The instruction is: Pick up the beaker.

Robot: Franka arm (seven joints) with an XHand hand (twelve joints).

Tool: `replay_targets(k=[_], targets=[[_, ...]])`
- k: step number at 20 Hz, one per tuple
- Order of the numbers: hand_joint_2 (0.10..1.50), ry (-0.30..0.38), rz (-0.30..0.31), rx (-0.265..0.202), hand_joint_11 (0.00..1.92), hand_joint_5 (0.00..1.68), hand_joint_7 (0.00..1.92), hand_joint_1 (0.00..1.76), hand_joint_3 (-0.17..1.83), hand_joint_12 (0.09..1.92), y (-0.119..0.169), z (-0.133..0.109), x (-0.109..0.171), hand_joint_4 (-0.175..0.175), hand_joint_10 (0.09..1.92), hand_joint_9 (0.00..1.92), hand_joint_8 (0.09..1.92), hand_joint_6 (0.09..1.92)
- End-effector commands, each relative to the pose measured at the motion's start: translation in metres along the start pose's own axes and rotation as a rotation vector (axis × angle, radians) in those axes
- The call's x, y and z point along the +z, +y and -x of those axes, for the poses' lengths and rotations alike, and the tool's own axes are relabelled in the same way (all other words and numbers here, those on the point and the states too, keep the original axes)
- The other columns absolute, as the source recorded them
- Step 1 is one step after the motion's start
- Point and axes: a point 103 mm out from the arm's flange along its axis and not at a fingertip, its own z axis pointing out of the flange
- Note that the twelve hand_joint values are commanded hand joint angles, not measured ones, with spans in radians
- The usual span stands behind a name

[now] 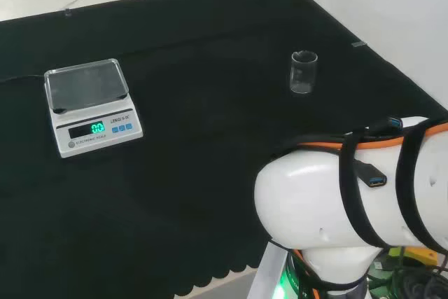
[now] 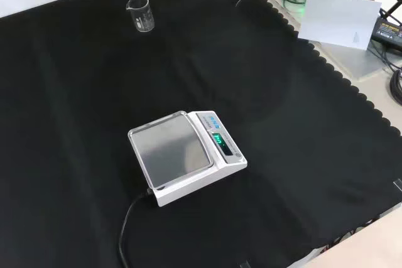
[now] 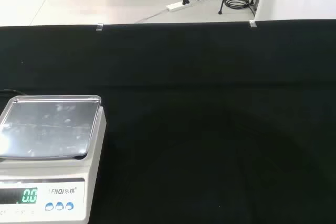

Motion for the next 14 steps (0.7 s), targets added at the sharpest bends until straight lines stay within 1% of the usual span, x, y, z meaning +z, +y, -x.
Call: replay_targets(k=[1,2,4,8,11,14], targets=[[0.64,-0.052,0.104,0.054,0.1,0.25,0.34,0.63,0.2,1.48,-0.072,0.054,-0.107,-0.034,0.88,0.3,0.47,0.09],[0.65,-0.052,0.107,0.058,0.11,0.28,0.35,0.62,0.21,1.49,-0.075,0.056,-0.113,-0.04,0.88,0.34,0.57,0.09],[0.66,-0.04,0.109,0.068,0.12,0.31,0.35,0.62,0.22,1.51,-0.075,0.058,-0.116,-0.045,0.87,0.37,0.68,0.09],[0.66,-0.013,0.11,0.092,0.12,0.32,0.35,0.62,0.22,1.51,-0.072,0.065,-0.112,-0.046,0.87,0.37,0.72,0.09],[0.66,-0.011,0.095,0.094,0.12,0.32,0.35,0.62,0.22,1.51,-0.063,0.069,-0.096,-0.046,0.87,0.37,0.72,0.09],[0.66,-0.011,0.068,0.088,0.12,0.32,0.35,0.62,0.22,1.51,-0.047,0.073,-0.068,-0.046,0.87,0.37,0.72,0.09]])
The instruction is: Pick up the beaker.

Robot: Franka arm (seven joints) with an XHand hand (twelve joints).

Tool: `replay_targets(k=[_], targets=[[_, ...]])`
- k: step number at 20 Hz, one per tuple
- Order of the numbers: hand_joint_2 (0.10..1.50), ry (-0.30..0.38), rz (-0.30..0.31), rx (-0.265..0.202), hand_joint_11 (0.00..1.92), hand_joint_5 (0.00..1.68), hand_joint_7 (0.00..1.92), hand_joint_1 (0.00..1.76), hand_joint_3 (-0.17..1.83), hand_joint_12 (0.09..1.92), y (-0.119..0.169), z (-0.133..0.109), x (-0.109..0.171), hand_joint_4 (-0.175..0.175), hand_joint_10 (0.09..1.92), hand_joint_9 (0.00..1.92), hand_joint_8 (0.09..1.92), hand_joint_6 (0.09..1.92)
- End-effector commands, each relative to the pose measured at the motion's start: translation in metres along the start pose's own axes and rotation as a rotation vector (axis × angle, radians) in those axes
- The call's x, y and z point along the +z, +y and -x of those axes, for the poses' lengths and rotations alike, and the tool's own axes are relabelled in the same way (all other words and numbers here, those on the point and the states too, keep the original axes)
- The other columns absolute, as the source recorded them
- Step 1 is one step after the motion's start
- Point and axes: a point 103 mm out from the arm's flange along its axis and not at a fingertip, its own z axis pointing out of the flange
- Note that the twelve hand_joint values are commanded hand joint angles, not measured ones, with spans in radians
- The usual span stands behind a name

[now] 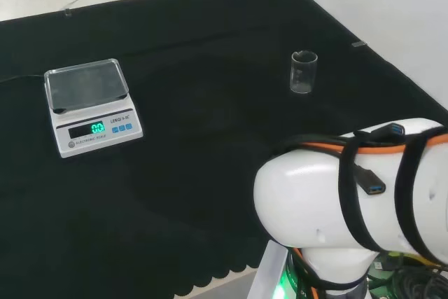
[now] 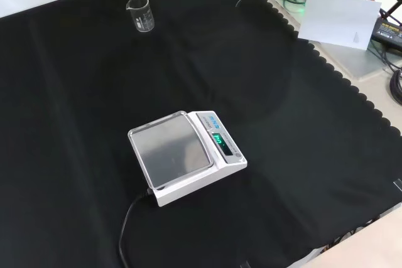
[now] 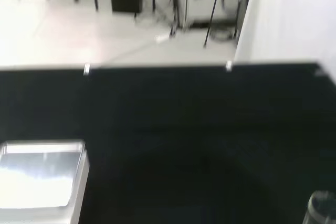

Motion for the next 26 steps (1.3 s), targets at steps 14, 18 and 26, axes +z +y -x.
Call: replay_targets(k=[14,18,26], targets=[[0.66,0.04,-0.09,0.02,0.1,0.32,0.34,0.66,0.23,1.52,0.046,0.028,0.119,-0.045,0.87,0.36,0.73,0.09],[0.65,0.055,-0.101,0.03,0.1,0.33,0.34,0.67,0.23,1.52,0.064,0.039,0.14,-0.044,0.87,0.36,0.73,0.09],[0.65,0.063,-0.177,0.059,0.11,0.33,0.34,0.68,0.24,1.52,0.109,0.061,0.202,-0.042,0.87,0.37,0.73,0.09]])
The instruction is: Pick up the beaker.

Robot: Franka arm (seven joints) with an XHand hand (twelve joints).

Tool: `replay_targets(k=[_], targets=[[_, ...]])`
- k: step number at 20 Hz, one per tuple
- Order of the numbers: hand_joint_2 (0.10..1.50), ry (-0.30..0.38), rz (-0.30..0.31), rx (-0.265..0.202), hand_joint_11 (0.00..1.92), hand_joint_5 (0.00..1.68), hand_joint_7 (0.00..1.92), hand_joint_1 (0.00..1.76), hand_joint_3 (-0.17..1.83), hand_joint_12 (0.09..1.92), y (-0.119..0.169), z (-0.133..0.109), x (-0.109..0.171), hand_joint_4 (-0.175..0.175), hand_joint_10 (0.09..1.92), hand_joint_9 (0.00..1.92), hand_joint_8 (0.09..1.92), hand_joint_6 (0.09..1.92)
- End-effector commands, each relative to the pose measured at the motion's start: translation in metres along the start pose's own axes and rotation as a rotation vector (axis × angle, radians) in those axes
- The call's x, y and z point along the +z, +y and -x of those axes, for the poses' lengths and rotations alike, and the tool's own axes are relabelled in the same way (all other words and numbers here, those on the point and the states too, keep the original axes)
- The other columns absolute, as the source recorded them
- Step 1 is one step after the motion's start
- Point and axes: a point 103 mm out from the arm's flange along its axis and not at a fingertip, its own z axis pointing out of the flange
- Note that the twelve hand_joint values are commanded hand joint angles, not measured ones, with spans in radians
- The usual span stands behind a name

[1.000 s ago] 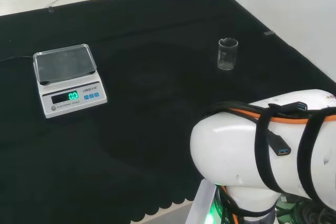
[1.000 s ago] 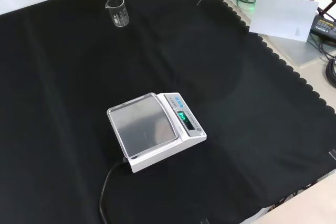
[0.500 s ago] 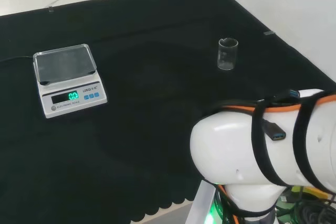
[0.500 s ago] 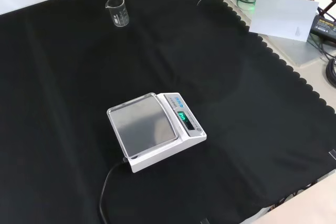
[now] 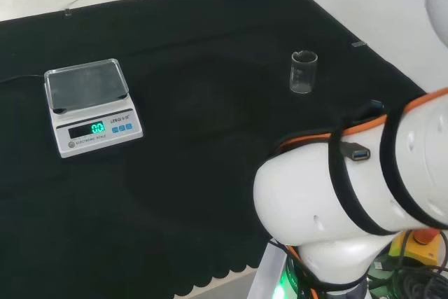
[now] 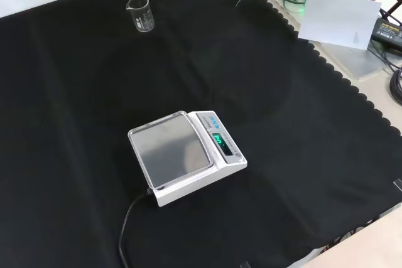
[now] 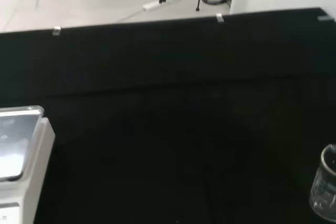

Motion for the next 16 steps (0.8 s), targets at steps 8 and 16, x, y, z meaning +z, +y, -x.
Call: replay_targets(k=[8,16], targets=[[0.64,0.075,-0.109,0.056,0.1,0.32,0.32,0.69,0.25,1.52,0.085,0.063,0.109,-0.037,0.87,0.36,0.73,0.09],[0.64,0.108,-0.145,0.116,0.09,0.31,0.3,0.7,0.26,1.52,0.103,0.101,0.147,-0.03,0.88,0.36,0.73,0.09]])
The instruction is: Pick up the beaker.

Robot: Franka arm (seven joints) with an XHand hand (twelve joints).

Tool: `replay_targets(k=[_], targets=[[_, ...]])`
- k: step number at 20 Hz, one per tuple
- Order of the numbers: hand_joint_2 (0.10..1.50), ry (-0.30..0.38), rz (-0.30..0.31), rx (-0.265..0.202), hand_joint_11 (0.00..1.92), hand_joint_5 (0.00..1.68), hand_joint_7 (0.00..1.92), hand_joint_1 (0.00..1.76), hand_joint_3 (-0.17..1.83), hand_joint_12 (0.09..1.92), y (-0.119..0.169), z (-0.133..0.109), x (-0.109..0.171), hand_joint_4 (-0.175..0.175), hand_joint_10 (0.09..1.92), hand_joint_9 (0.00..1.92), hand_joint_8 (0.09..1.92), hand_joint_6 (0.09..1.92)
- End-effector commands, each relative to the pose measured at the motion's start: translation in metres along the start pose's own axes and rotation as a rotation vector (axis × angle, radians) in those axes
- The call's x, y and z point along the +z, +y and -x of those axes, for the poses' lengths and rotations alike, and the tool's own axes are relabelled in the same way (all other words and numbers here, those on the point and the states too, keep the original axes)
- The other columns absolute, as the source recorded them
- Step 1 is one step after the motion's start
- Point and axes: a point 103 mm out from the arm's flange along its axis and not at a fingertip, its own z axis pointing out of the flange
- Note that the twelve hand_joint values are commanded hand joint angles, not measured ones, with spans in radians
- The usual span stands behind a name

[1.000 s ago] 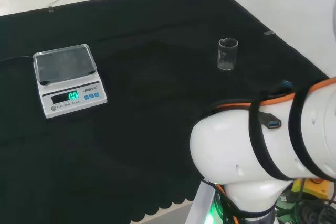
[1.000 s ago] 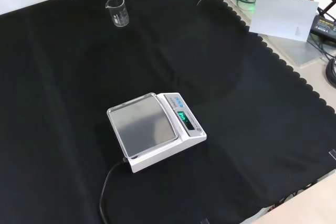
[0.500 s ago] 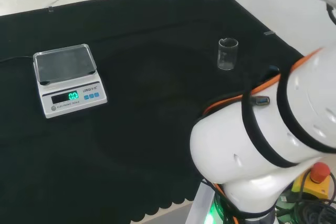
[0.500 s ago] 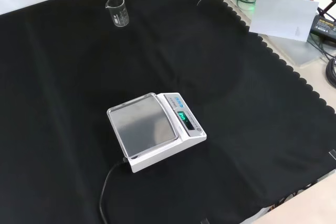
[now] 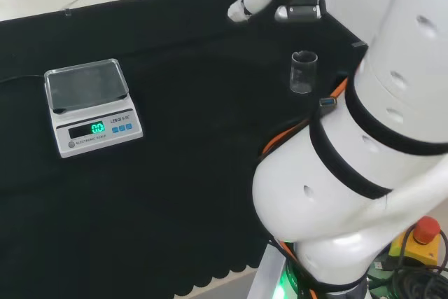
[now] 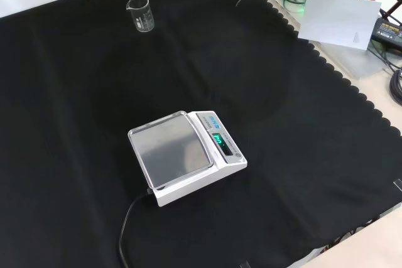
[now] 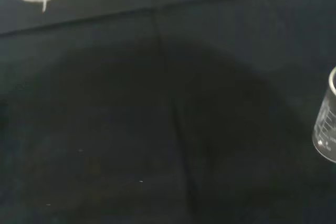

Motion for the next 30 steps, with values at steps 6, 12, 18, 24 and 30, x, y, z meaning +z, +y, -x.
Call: replay_targets(k=[6,12,18,24,30], targets=[[0.63,0.087,-0.014,0.088,0.09,0.3,0.27,0.7,0.26,1.52,0.04,0.074,0.042,-0.025,0.88,0.35,0.72,0.09],[0.62,0.089,-0.028,0.105,0.06,0.29,0.16,0.7,0.28,1.53,0.053,0.089,0.055,-0.019,0.89,0.31,0.72,0.09],[0.61,0.067,-0.072,0.085,0.03,0.26,0.11,0.7,0.3,1.54,0.078,0.089,0.07,-0.017,0.9,0.27,0.72,0.09],[0.61,0.062,-0.094,0.063,0.02,0.26,0.11,0.7,0.3,1.55,0.105,0.069,0.086,-0.015,0.92,0.26,0.73,0.09],[0.61,0.066,-0.106,0.08,0.02,0.25,0.11,0.7,0.31,1.55,0.118,0.071,0.099,-0.014,0.92,0.25,0.73,0.09]])
